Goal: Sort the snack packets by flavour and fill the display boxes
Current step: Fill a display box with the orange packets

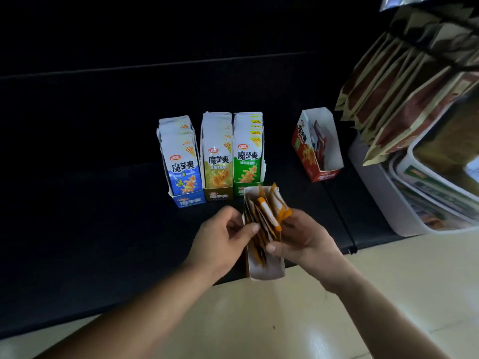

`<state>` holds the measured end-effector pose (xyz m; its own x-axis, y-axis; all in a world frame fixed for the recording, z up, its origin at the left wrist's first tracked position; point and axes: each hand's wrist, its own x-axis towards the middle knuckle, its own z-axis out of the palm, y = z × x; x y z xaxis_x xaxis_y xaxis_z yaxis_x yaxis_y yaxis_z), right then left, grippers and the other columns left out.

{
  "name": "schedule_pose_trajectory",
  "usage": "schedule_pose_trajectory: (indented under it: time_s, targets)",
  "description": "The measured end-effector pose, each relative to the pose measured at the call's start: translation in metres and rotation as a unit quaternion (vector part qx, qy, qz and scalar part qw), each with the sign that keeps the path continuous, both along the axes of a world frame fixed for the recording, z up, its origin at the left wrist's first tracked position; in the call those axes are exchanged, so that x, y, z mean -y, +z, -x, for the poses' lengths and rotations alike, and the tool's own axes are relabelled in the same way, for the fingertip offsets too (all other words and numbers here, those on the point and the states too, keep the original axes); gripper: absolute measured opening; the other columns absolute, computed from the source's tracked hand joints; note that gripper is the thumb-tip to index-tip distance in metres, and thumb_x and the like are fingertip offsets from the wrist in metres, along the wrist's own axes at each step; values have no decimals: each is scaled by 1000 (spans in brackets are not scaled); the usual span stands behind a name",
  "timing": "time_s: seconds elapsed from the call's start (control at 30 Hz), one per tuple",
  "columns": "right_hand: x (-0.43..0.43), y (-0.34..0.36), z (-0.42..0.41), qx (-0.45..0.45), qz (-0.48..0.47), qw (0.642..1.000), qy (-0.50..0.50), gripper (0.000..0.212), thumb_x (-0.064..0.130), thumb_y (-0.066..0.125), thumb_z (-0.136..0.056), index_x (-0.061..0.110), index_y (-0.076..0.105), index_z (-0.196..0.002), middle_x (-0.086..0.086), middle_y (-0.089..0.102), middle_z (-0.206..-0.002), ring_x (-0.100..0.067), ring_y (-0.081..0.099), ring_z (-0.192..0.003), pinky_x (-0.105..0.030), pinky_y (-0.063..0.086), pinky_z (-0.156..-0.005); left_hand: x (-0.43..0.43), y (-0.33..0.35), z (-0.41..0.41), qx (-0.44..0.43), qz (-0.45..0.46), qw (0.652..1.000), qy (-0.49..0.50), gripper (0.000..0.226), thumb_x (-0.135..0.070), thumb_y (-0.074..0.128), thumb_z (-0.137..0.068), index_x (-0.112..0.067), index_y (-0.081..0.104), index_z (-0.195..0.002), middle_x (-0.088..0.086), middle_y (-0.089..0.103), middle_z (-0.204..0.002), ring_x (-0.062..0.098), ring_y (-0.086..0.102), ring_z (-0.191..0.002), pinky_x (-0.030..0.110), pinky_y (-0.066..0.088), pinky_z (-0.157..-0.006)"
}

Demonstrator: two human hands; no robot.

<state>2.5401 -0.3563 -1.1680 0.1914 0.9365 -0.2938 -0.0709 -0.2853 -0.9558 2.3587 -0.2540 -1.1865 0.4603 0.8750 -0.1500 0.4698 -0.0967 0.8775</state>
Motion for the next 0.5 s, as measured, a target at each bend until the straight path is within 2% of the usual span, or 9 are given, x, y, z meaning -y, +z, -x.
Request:
schedule_pose_trajectory:
  time_s: [0.07, 0.13, 0.2, 0.27, 0.37, 0.43, 0.5]
  targets:
    - [-3, 3, 2, 36, 13, 997, -62, 38, 4, 81, -85, 10, 67, -121, -4, 78, -111, -22, 74, -110, -36, 62, -92, -7, 9, 6, -27, 37, 997, -57, 10, -31, 75, -94, -29, 65, -90, -12, 72, -87, 2, 67, -78, 33, 57, -79]
    - [-9, 5, 3, 69, 50, 989, -123, 26, 30, 84, -86, 15, 74, -105, -4, 80, -100, -25, 76, -100, -45, 62, -91, -11, 27, 12, -75, 59, 989, -114, 9, -24, 70, -97, -32, 68, -102, -13, 71, -99, -3, 64, -82, 30, 55, -87]
    - [-16, 8, 3, 123, 104, 978, -135, 37, 55, 82, -82, 20, 74, -93, 0, 79, -90, -21, 77, -90, -52, 62, -88, -14, 52, 17, -144, 81, 972, -167, 25, -24, 68, -99, -34, 64, -122, -14, 65, -112, -2, 61, -90, 27, 51, -92]
    - [-22, 15, 5, 172, 148, 965, -129, 45, 68, 78, -78, 25, 72, -92, 4, 78, -85, -15, 75, -84, -48, 63, -84, -16, 74, 20, -220, 87, 948, -212, 49, -25, 67, -100, -38, 51, -144, -8, 60, -127, 7, 61, -106, 29, 49, -98]
    - [-20, 33, 9, 156, 197, 962, -105, 44, 68, 74, -82, 27, 69, -99, 0, 76, -94, -20, 73, -89, -46, 64, -83, -13, 97, 20, -285, 84, 927, -229, 67, -26, 67, -100, -38, 35, -157, 0, 57, -143, 18, 58, -125, 34, 48, -109]
    - [-10, 49, 10, 151, 221, 961, -73, 42, 65, 72, -86, 27, 70, -102, -4, 75, -98, -25, 72, -90, -43, 63, -80, -1, 104, 19, -266, 92, 937, -206, 68, -26, 67, -100, -37, 34, -158, 3, 56, -145, 20, 57, -128, 35, 47, -110]
    - [5, 68, 8, 176, 225, 958, -31, 40, 60, 70, -90, 23, 72, -104, -5, 70, -89, -23, 67, -77, -39, 58, -70, 17, 105, 19, -213, 110, 955, -177, 63, -24, 65, -101, -32, 37, -157, 8, 57, -144, 21, 58, -128, 31, 46, -107]
